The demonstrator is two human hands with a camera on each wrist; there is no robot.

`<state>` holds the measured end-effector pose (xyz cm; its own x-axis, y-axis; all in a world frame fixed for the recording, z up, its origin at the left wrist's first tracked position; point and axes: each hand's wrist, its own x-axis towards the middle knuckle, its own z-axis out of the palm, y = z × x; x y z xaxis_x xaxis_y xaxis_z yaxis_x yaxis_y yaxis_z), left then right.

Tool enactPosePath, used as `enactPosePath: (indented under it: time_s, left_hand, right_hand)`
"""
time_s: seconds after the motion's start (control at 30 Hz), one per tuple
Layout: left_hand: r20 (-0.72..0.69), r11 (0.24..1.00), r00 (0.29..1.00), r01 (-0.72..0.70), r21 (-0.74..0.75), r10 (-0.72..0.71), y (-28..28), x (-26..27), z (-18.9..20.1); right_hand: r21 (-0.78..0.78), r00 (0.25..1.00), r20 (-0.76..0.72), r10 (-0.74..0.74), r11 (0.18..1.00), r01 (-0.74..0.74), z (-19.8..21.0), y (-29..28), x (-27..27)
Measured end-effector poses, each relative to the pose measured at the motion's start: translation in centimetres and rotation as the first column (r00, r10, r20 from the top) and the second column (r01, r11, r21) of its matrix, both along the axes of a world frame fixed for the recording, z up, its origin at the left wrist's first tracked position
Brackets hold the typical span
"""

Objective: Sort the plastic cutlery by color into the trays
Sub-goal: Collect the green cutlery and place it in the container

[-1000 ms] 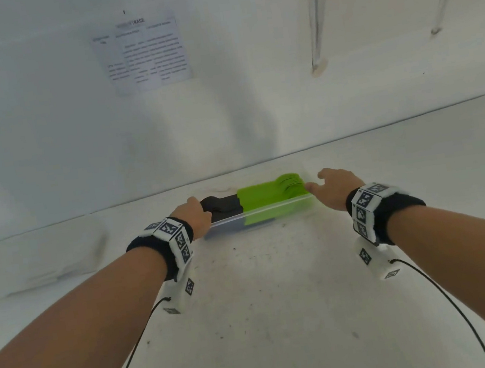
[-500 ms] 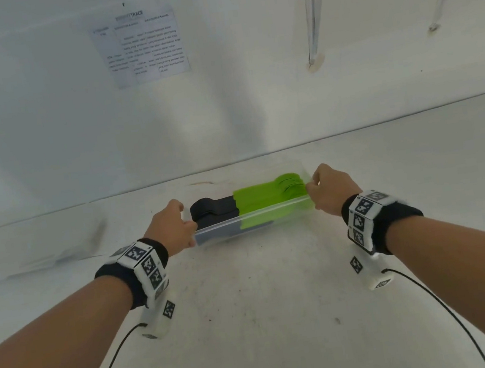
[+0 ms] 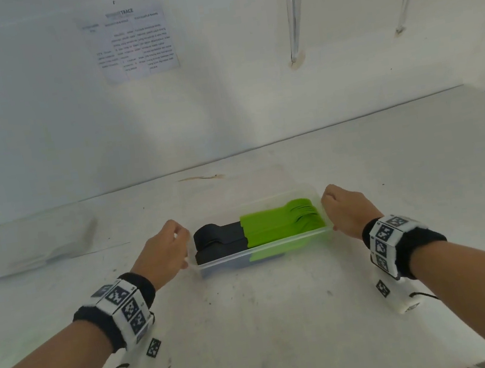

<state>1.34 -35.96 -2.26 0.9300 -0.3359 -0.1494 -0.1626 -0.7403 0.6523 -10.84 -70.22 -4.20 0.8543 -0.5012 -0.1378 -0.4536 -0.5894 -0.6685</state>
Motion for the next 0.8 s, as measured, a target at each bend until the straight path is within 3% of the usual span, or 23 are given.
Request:
enactPosePath:
  time_s: [0.13,0.27,0.33,0.47,0.57,0.67,0.8]
  left_hand:
    - [0.105,0.989,0.994,0.017,0.149,-0.033,-0.2,4.7,-1.4]
    - [0.109,0.925,0.979,0.12,0.36,-0.17,-1.7,7.8,-2.4]
    - [0.137,0.925,0.979,0.092,0.37,-0.153,-2.4,8.6,-2.5]
    - [0.205,0.926,0.963,0.088,0.368,-0.173,-2.7,9.3,-2.5]
    - [0.257,0.971,0.956,0.085,0.221,-0.143,-2.7,9.4,-2.1]
    - [0.302,1.0,0.953,0.017,-0.012,-0.013,-3.3,10.0,0.0]
    - [0.376,0.948,0.91,-0.051,-0.315,0.174,-5.0,10.6,3.7]
  right_hand:
    - [-0.018,0.998,-0.035,0.053,0.998,-0.053,-0.8,-3.5,4.4]
    - [-0.109,0.933,-0.17,0.318,0.935,-0.338,-1.2,-5.5,8.8]
    - [-0.179,0.885,-0.233,0.402,0.877,-0.446,-1.4,-5.9,10.3]
    - [-0.194,0.884,-0.178,0.431,0.866,-0.461,-1.9,-6.7,12.0]
    - [-0.23,0.883,-0.091,0.46,0.853,-0.468,-1.6,-7.4,12.6]
    - [-0.222,0.891,0.138,0.433,0.89,-0.398,0.1,-8.1,13.6]
    - [-0.07,0.889,0.358,0.285,0.958,-0.279,4.0,-7.4,14.1]
